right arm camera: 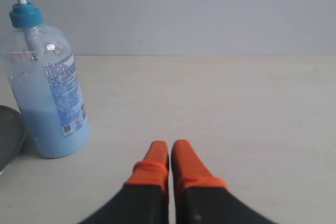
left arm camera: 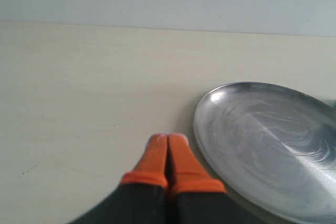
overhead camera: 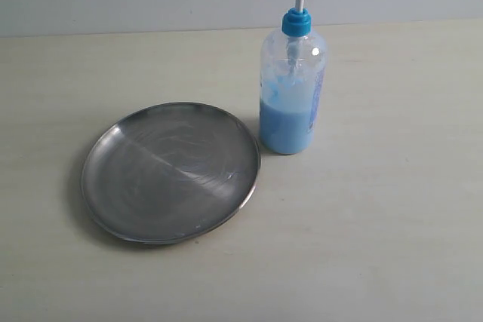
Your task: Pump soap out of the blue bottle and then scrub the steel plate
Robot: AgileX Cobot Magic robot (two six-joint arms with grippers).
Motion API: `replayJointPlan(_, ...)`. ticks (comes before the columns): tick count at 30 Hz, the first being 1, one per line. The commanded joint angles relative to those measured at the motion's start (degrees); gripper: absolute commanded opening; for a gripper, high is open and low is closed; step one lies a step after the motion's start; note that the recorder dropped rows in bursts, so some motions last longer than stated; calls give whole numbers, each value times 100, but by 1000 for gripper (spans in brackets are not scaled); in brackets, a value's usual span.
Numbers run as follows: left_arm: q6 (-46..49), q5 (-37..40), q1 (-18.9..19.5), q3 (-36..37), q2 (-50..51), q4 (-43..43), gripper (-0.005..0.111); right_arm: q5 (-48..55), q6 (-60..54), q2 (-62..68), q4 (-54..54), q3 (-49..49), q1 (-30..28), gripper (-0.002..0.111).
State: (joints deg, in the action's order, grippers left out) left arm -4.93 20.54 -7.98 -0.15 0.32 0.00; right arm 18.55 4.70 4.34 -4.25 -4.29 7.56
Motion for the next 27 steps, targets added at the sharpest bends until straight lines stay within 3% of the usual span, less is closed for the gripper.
replayJointPlan(1,18,-26,17,15,-32,-32,0,-69,3,386,-39,-379,-37,7)
replayJointPlan(9,18,-26,17,15,-32,-32,0,-69,3,1187,-39,-1202,-37,7)
replayJointPlan(27,18,-26,17,15,-32,-32,0,-131,3,2194,-51,-1931,-37,7)
